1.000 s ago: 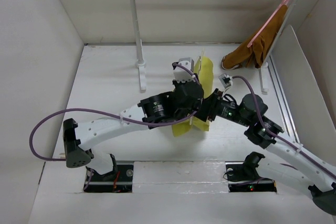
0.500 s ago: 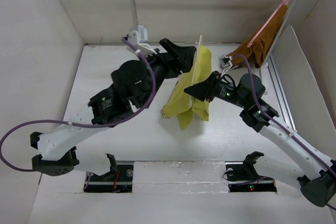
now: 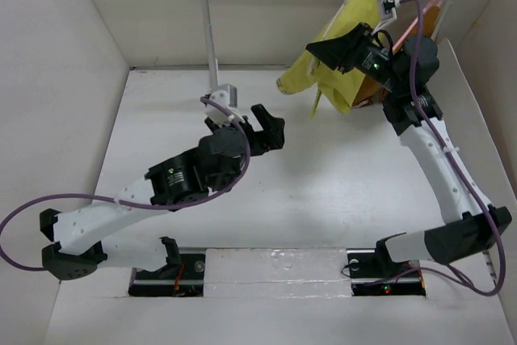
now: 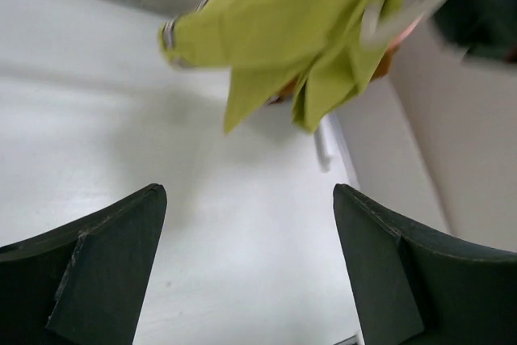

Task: Place the trousers on the hanger
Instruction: Place the hanger at the clothesline.

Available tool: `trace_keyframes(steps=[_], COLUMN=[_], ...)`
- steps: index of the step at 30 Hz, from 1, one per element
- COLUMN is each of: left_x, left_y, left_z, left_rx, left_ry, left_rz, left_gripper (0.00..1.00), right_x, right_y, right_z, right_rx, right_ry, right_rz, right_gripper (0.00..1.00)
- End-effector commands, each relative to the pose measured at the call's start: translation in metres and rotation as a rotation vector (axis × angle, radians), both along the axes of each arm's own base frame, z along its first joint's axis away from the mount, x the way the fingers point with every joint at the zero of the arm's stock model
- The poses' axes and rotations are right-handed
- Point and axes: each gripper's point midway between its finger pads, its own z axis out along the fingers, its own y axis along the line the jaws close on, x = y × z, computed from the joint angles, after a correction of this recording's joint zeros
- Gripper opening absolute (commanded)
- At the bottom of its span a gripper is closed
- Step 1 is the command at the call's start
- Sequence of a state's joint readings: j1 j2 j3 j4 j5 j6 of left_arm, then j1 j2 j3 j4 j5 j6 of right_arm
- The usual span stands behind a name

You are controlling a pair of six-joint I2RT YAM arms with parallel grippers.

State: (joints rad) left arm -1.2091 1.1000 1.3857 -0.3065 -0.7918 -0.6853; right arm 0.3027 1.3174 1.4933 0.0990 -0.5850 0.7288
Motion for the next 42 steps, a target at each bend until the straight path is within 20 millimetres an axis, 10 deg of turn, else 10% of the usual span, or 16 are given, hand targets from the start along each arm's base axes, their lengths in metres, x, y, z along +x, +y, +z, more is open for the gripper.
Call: trace_keyframes(steps=[1, 9, 20, 26, 40, 42], left_x=[-0.002, -0.014, -0.018, -0.017, -0.016, -0.015], left_y=[-0.007, -0.007, -0.016, -0.027, -0.041, -0.041], left_z=[-0.041, -0.075, -0.105, -0.113, -0.127, -0.133], left_rx=[0.072, 0.073, 0.12, 0.148, 0.169, 0.184], left_ry=[0.075, 0.13, 0.164, 0.165, 0.185, 0.192], left_rz=[-0.015, -0.075, -0.115, -0.136, -0.16, -0.156], left_gripper=[0.81, 0.79, 0.78, 0.78, 0.8, 0.83], right_x=[0.008, 0.089, 0.092, 0.102, 0.141, 0.136], right_y=[-0.021, -0.044, -0.056, -0.1, -0.161, -0.16], right_z=[0.076, 0.065, 0.073, 0.08, 0.013, 0.002], right_rx=[0.015, 0.088, 0.117, 0.086, 0.012, -0.007], right_ry=[-0.323, -0.255, -0.276, -0.268, -0.129, -0.104], right_rz=[-0.074, -0.117, -0.132, -0.263, -0.348, -0.348], right_gripper=[0.0, 0.0, 0.0, 0.0, 0.0, 0.26])
